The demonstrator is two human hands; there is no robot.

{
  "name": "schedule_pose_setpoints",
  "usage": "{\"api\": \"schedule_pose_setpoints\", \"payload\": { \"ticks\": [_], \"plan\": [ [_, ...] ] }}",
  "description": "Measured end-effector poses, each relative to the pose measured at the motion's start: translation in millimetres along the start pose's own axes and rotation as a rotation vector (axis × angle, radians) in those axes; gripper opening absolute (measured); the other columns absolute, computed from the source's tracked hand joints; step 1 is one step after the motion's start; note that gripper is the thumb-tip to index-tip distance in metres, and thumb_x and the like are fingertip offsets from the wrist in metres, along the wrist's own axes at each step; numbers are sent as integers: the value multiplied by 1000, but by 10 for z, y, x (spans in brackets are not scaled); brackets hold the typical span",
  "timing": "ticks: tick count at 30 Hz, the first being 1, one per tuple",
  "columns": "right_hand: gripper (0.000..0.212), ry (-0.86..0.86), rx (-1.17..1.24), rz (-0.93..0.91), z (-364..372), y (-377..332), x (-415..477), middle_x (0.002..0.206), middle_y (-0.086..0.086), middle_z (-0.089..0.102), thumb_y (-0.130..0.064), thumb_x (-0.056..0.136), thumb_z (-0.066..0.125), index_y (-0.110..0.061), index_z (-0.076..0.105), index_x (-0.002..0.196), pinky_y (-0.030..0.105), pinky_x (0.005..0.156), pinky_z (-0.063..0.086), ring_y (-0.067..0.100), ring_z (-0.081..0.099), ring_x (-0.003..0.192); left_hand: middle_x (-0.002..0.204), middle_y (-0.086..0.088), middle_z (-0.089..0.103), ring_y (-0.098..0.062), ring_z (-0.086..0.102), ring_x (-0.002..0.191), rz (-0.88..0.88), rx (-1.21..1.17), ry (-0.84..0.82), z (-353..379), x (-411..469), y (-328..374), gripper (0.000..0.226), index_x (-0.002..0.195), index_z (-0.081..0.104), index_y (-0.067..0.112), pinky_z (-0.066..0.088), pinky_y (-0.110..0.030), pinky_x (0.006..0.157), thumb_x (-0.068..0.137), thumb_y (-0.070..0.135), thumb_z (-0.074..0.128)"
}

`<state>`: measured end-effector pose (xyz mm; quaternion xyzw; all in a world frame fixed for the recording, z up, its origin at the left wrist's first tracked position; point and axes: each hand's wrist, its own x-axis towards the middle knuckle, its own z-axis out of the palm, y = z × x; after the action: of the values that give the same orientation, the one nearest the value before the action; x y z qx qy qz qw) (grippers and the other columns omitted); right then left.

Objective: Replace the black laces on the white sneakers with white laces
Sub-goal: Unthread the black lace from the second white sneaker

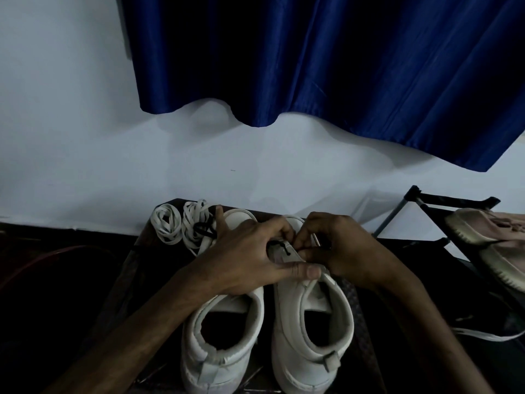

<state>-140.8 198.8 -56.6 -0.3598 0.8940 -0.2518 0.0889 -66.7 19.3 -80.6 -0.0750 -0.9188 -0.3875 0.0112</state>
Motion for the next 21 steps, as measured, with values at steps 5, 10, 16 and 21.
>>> {"api": "schedule_pose_setpoints", "payload": {
  "ticks": [5,10,16,21],
  "plan": [
    [15,21,-15,-18,72,55,-21,81,-10,58,-9,80,75,-21,66,78,19,62,38,4,52,67,107,28,67,12,52,115,13,-43,-16,-8,46,-49,70,100,53,41,-1,-64,115,53,92,56],
    [14,8,-255,-61,104,29,-2,81,-11,48,-17,79,61,-27,51,76,39,65,46,10,50,72,105,25,69,8,54,115,11,-4,-82,-52,38,-31,62,98,49,37,-14,-62,113,61,83,64],
    [24,57,-198,-53,82,57,-39,76,-10,52,-5,76,65,-26,55,74,30,58,43,6,50,66,115,22,67,6,52,121,-1,10,-88,-63,14,-47,58,95,45,34,-25,-57,110,63,78,66],
    [18,278,156,47,-197,92,-128,78,-14,63,-5,89,65,-21,62,81,15,63,40,4,54,68,127,34,58,15,45,124,27,2,-79,-49,-5,-116,59,94,44,40,-25,-59,109,59,85,60]
  ]
}}
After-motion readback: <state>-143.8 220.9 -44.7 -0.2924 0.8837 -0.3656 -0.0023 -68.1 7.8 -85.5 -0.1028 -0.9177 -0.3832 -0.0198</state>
